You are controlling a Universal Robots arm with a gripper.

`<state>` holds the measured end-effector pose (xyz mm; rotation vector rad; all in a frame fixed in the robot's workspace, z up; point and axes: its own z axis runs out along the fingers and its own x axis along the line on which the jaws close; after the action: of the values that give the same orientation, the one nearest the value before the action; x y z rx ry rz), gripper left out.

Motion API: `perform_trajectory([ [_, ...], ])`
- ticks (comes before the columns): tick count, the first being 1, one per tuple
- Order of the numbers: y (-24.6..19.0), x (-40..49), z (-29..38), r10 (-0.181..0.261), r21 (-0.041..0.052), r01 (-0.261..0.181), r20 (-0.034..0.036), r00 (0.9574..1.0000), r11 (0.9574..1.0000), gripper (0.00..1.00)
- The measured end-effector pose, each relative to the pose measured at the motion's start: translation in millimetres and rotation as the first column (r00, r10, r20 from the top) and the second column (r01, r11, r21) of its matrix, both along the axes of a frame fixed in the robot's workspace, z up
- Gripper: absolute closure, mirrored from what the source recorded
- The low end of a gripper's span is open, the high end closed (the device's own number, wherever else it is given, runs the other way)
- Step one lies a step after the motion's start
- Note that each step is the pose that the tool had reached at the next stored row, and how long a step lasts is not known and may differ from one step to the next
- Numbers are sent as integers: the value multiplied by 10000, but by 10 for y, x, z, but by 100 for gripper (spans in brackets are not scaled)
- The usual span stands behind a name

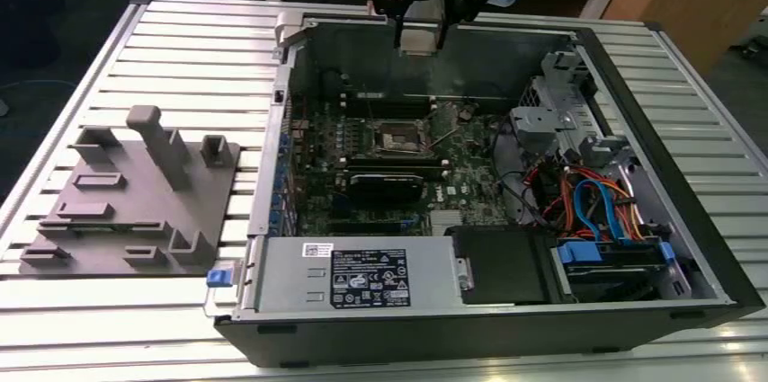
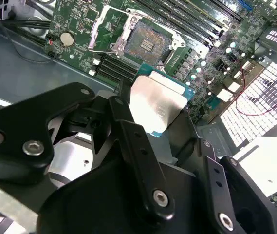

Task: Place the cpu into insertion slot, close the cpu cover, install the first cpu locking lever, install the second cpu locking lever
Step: 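Place the cpu into insertion slot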

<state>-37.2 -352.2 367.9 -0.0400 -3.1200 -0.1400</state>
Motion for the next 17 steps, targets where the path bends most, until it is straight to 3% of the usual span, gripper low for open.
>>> perform_trajectory([
  [7,0,0,-1,-403,0,403,-1,9992,9992,46],
  [17,0,0,-1,-476,0,476,0,9989,9989,46],
])
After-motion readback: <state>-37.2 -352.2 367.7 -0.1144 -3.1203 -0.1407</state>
